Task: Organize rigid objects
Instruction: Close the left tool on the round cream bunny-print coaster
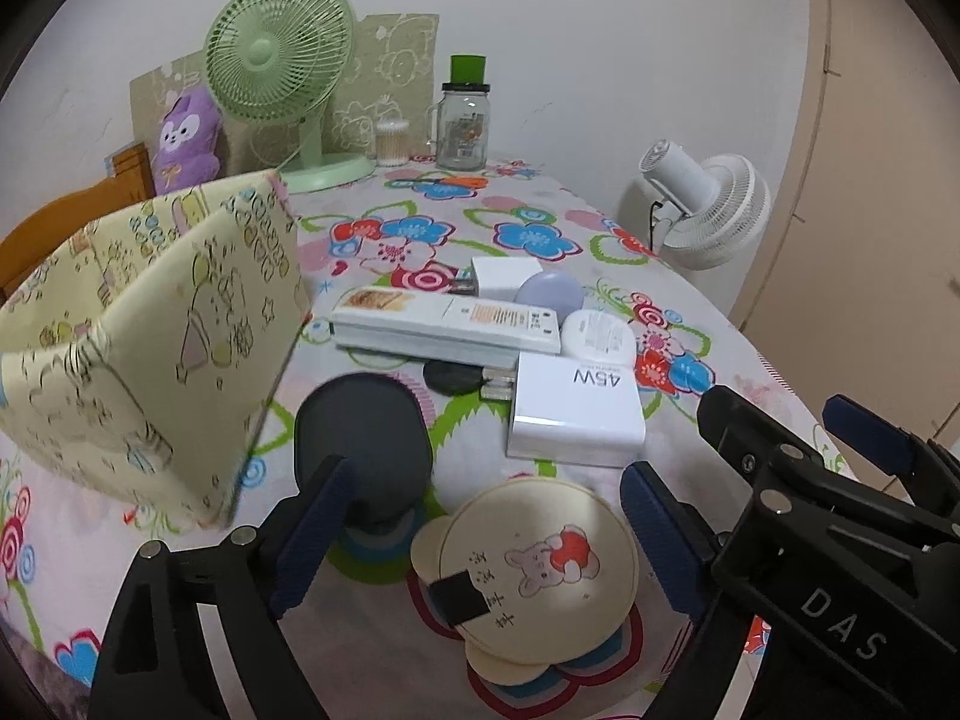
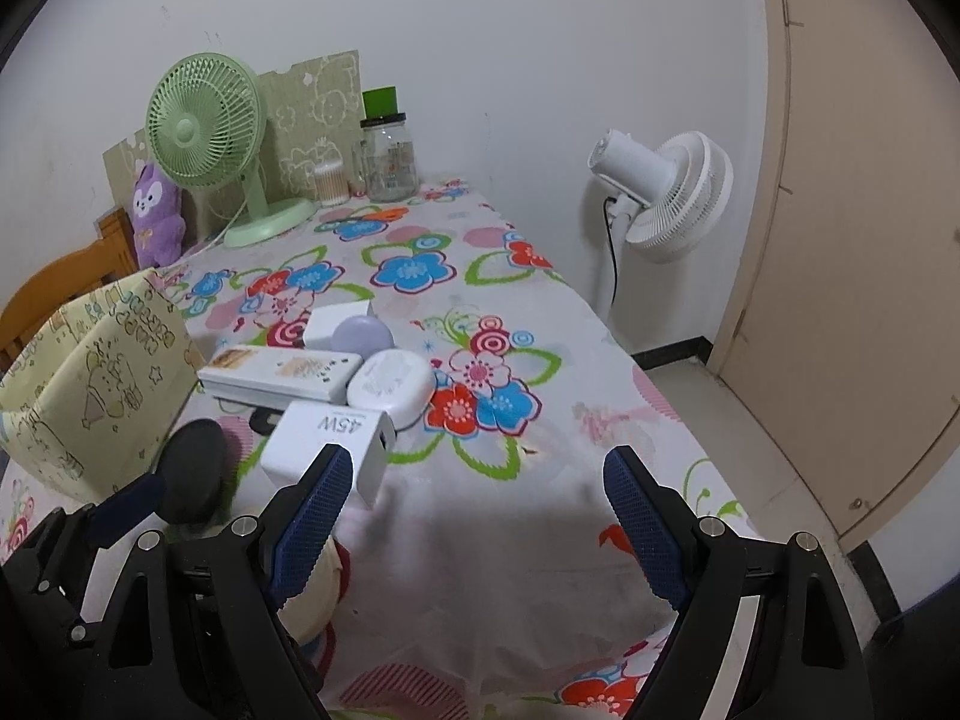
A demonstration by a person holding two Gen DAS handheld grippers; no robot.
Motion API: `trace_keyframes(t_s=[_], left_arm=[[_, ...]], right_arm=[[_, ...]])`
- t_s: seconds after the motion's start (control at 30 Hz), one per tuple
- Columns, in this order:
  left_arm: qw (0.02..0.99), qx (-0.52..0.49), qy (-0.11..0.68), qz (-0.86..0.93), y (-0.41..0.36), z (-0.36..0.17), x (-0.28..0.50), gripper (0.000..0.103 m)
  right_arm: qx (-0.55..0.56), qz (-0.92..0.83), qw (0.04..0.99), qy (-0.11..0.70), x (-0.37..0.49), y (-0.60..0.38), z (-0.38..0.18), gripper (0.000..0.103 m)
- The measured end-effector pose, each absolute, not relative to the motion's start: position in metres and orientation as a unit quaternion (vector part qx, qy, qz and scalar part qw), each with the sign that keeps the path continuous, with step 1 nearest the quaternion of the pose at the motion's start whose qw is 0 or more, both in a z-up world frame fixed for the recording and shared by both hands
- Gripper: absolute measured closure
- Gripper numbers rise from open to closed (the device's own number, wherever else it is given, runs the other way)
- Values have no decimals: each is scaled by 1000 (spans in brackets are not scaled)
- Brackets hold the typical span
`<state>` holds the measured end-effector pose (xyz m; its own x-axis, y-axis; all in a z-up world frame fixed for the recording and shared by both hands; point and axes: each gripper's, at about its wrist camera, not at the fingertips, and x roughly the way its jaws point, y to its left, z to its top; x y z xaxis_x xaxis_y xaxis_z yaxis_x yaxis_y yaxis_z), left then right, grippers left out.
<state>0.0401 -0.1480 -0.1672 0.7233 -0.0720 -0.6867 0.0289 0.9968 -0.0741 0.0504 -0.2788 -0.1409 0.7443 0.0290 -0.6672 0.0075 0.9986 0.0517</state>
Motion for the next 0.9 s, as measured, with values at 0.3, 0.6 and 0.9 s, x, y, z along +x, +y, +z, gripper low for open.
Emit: trace_keyframes(t_s=[0.3, 0.6, 0.9], left_arm=[[928, -39, 371, -2, -151, -176, 32, 11], [936, -16, 352, -3, -161, -171, 24, 11], [936, -26, 352, -4, -162, -170, 16, 8]], right_arm=[[29, 10, 930, 367, 48, -282, -151, 15], [30, 13, 931, 364, 45, -282, -149, 15], [26, 16, 933, 359, 39, -282, -146, 15]])
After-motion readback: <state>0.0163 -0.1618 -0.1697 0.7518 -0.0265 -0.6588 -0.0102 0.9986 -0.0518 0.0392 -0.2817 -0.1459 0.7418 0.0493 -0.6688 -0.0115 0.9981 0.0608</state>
